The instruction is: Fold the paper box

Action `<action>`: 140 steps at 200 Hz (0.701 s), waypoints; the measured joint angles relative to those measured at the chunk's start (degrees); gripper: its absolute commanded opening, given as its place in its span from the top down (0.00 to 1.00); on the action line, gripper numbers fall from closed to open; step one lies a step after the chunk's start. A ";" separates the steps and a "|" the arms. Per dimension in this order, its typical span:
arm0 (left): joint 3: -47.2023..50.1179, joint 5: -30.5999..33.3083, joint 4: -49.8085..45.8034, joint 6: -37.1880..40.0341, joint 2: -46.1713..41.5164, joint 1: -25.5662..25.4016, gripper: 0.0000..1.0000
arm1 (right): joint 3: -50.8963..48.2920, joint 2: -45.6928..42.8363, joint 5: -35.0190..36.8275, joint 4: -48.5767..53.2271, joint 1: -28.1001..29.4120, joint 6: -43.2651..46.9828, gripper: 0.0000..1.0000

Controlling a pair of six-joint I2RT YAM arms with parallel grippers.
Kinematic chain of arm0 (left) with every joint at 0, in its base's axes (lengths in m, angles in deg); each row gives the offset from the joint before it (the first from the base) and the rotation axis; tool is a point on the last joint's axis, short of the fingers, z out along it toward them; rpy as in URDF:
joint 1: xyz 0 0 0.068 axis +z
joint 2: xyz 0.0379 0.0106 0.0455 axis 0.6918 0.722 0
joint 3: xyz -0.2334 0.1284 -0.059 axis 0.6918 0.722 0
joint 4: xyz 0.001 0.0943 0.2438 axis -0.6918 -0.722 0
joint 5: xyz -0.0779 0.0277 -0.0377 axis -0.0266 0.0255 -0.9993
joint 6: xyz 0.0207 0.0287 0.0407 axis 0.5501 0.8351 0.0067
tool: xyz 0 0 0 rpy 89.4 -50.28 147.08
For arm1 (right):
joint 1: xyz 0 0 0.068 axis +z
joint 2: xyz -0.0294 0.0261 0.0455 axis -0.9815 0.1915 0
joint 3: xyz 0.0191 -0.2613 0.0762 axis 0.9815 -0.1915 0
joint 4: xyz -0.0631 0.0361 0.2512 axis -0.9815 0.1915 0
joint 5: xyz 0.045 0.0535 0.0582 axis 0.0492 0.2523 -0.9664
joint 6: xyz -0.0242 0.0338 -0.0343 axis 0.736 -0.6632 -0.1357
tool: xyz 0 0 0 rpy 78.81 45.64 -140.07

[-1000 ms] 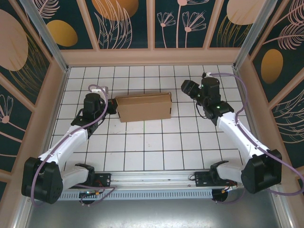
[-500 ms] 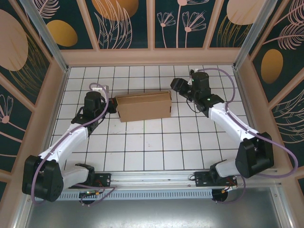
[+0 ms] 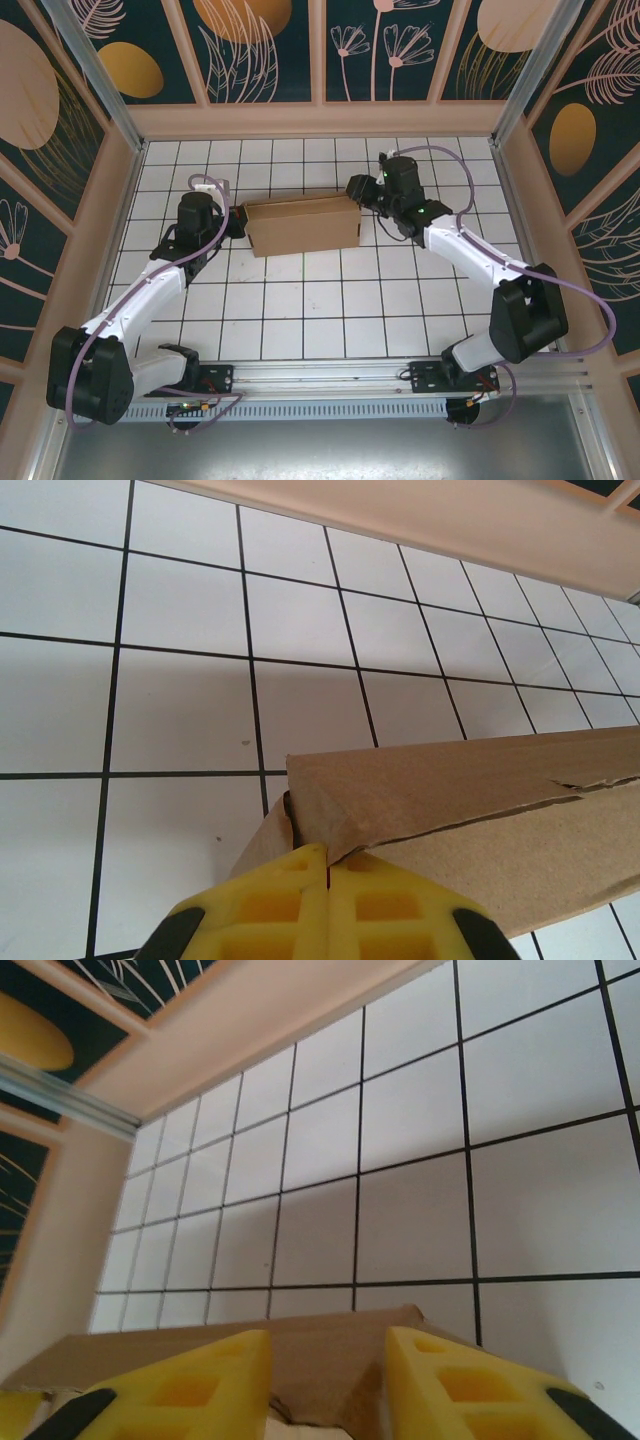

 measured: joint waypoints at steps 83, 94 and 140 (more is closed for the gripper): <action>2.58 -0.66 -1.73 -4.98 -4.04 0.00 0.70 | -10.78 -4.70 8.33 -9.01 5.35 1.66 0.79; 2.84 -0.63 -2.49 -6.10 -5.25 0.00 0.68 | -11.58 -5.16 9.42 -9.77 5.84 1.66 0.79; 2.93 -1.36 -3.85 -8.98 -10.86 0.00 0.68 | -12.15 -5.46 13.05 -10.49 7.34 1.64 0.78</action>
